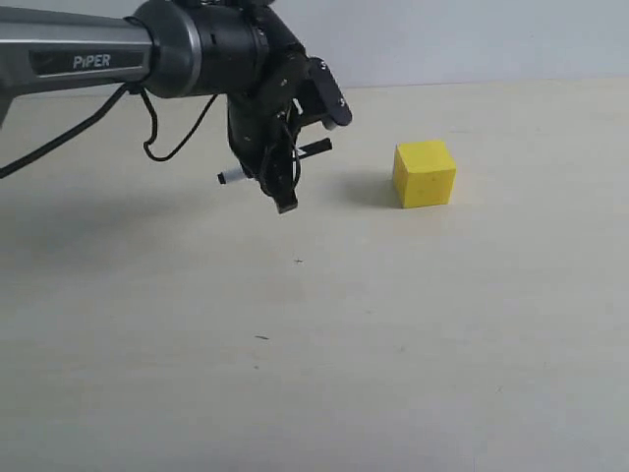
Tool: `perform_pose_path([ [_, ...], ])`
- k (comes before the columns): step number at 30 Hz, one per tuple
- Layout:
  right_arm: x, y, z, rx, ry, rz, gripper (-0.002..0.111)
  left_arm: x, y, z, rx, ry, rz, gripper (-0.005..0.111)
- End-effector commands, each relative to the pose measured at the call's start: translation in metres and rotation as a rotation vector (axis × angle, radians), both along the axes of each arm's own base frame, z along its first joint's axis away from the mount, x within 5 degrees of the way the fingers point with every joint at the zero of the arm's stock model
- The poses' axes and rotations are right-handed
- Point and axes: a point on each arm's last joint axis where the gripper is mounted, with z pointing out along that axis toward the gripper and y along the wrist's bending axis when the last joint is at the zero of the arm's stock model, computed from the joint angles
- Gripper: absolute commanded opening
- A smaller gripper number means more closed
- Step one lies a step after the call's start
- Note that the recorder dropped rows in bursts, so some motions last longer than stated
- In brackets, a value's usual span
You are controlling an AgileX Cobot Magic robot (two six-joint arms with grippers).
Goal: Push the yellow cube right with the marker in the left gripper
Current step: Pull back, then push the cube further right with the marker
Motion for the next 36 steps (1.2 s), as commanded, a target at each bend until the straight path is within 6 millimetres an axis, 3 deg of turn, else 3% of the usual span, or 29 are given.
perform_pose_path([
  [1,0.000,0.000,-0.001,-0.006,-0.004,-0.001,0.000,-0.010,-0.021,-0.003,0.126,-0.078,-0.160,0.000],
  [7,0.000,0.000,-0.001,-0.006,-0.004,-0.001,0.000,-0.020,-0.052,-0.019,0.130,-0.127,-0.280,0.000],
  [12,0.000,0.000,-0.001,-0.006,-0.004,-0.001,0.000,-0.007,-0.042,-0.027,0.249,-0.163,-0.228,0.000],
  [18,0.000,0.000,-0.001,-0.006,-0.004,-0.001,0.000,-0.001,-0.038,-0.038,0.245,-0.154,-0.218,0.000],
  [23,0.000,0.000,-0.001,-0.006,-0.004,-0.001,0.000,-0.007,-0.073,-0.051,0.177,-0.226,-0.243,0.000],
  [29,0.000,0.000,-0.001,-0.006,-0.004,-0.001,0.000,-0.022,-0.117,-0.041,0.089,-0.269,-0.267,0.000],
  [32,0.000,0.000,-0.001,-0.006,-0.004,-0.001,0.000,-0.023,-0.115,-0.036,0.116,-0.265,-0.241,0.000],
  [36,0.000,0.000,-0.001,-0.006,-0.004,-0.001,0.000,-0.014,-0.095,-0.037,0.208,-0.227,-0.152,0.000],
])
